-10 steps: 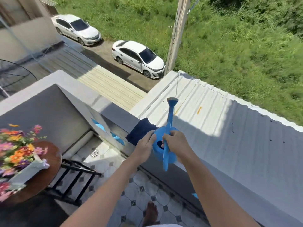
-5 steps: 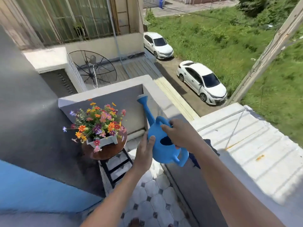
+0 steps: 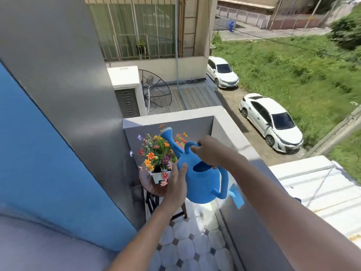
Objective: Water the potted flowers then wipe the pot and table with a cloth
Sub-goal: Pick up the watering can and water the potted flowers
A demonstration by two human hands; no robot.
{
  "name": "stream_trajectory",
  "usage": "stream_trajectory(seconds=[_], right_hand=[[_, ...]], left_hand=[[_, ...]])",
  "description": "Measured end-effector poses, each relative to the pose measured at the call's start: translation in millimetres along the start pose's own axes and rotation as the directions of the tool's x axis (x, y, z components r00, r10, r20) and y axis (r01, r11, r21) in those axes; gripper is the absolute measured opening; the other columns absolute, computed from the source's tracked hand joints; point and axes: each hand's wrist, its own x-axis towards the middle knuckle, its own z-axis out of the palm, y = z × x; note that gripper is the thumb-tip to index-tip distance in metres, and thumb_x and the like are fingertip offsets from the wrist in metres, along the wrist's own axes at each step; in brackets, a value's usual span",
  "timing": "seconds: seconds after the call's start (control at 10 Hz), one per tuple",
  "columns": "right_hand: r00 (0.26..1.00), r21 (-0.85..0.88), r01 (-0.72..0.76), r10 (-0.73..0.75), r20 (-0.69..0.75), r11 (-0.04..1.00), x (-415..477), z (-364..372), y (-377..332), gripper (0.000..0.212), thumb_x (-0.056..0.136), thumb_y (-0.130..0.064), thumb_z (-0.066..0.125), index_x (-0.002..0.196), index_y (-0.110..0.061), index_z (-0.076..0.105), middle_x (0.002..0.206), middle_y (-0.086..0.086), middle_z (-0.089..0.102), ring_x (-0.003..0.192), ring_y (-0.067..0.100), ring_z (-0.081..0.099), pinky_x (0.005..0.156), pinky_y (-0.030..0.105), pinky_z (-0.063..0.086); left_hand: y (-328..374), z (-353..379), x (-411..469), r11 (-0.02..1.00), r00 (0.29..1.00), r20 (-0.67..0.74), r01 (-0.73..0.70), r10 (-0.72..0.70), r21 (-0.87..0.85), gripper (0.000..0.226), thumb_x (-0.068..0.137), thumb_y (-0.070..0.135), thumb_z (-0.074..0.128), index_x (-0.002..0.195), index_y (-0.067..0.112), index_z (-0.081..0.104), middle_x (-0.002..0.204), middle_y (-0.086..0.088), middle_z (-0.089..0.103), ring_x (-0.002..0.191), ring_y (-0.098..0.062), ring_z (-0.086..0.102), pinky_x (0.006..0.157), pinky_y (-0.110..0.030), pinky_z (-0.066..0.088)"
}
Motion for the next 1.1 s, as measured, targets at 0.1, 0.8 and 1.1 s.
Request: stream_trajectory(seconds=[0.1,0.8,1.1], right_hand=[[1.0,-0.023,-0.003,0.003,0.007,1.0,9.5,1.3,-13.5,0.028,0.103,-0.028,0.046,0.089,-0.004,0.053,0.066,0.006,0.05,0.051,0.017,0.048,0.045,0.024,0.038],[0.994,-0.162,-0.086,0.094,0.046,0.983,23.0,3.1,-55.4,0.032,0.099,-0.017,0.048,0.077,0.002,0.06,0.065,0.018,0.061,0.041,0.023,0.049,0.045,0.022,0.037],[0.995,-0.071,-0.067,0.072,0.071,0.995,16.4,-2.3,-54.1,0.026,0.096,-0.016,0.058,0.071,-0.009,0.056,0.062,0.005,0.054,0.046,0.014,0.048,0.039,0.02,0.037]], left_hand=[[4.2,-9.0,3.3,0.999,0.999,0.009,0.041,-0.041,0.007,0.031,0.098,0.052,0.036,0.124,0.041,0.048,0.123,0.001,0.063,0.11,-0.014,0.063,0.096,-0.042,0.051],[15.1,-33.0,-2.6,0.978,0.984,0.025,0.17,-0.174,0.118,0.05,0.1,0.054,0.025,0.14,0.026,0.035,0.131,-0.002,0.053,0.115,-0.014,0.053,0.091,-0.034,0.039],[24.8,-30.9,-8.6,0.976,0.984,0.048,0.165,-0.173,0.139,0.049,0.102,0.051,0.024,0.144,0.026,0.032,0.128,0.005,0.049,0.1,-0.001,0.049,0.087,-0.029,0.033]])
